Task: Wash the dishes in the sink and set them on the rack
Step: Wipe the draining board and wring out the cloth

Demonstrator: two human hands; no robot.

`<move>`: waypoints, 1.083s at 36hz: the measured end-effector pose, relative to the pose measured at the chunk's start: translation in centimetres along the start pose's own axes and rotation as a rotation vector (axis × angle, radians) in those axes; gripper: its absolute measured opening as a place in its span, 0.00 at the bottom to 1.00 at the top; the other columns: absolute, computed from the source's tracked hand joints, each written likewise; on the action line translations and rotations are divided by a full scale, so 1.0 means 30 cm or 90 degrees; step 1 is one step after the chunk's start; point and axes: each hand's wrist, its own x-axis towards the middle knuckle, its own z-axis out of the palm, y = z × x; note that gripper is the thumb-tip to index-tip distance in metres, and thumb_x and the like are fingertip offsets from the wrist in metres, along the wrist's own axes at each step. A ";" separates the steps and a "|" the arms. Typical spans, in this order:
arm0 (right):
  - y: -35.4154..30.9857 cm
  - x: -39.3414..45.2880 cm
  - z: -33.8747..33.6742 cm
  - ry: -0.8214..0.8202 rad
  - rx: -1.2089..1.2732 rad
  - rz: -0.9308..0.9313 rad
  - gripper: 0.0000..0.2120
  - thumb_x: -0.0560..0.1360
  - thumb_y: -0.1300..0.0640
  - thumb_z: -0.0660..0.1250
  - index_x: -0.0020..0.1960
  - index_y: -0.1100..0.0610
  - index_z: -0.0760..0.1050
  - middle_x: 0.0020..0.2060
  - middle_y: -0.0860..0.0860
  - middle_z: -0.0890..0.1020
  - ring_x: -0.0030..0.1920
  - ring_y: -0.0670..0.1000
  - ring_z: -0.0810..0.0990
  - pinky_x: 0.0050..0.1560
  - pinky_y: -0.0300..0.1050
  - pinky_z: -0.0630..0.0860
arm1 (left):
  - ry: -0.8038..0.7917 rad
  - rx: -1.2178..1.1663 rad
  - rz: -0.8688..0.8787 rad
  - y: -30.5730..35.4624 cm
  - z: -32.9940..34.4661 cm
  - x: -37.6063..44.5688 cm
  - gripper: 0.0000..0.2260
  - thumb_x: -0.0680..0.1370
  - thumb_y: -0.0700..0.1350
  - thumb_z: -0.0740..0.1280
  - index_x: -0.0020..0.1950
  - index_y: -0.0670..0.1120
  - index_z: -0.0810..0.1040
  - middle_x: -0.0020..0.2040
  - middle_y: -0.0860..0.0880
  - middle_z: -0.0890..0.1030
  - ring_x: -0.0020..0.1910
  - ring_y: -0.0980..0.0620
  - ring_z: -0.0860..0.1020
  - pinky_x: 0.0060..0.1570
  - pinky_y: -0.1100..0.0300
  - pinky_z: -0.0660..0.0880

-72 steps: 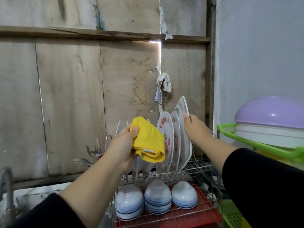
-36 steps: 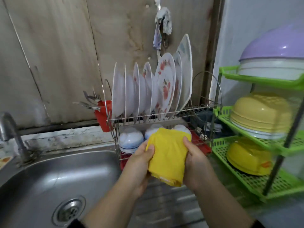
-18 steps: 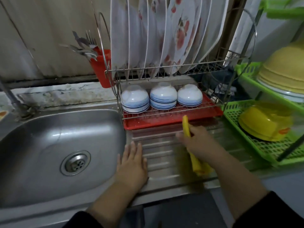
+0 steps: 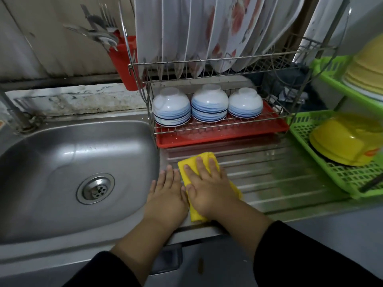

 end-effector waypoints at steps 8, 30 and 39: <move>0.202 -0.025 -0.028 0.018 0.052 0.051 0.27 0.80 0.44 0.49 0.77 0.42 0.47 0.78 0.47 0.44 0.77 0.53 0.41 0.74 0.54 0.43 | 0.010 -0.011 0.003 -0.001 -0.001 -0.008 0.24 0.84 0.49 0.44 0.78 0.47 0.43 0.78 0.50 0.40 0.77 0.52 0.41 0.74 0.56 0.41; 0.154 0.026 -0.028 0.020 0.098 0.049 0.26 0.80 0.51 0.51 0.77 0.43 0.50 0.78 0.46 0.46 0.77 0.53 0.42 0.75 0.53 0.45 | 0.012 -0.019 0.001 0.004 -0.004 -0.009 0.24 0.84 0.49 0.44 0.78 0.46 0.44 0.78 0.49 0.41 0.77 0.51 0.42 0.74 0.56 0.42; 0.349 -0.021 -0.088 0.035 0.054 0.214 0.26 0.81 0.51 0.50 0.77 0.47 0.48 0.78 0.49 0.46 0.77 0.57 0.43 0.75 0.56 0.46 | 0.009 -0.017 0.006 0.004 -0.005 -0.012 0.24 0.83 0.49 0.43 0.78 0.47 0.43 0.78 0.50 0.41 0.77 0.52 0.41 0.74 0.56 0.41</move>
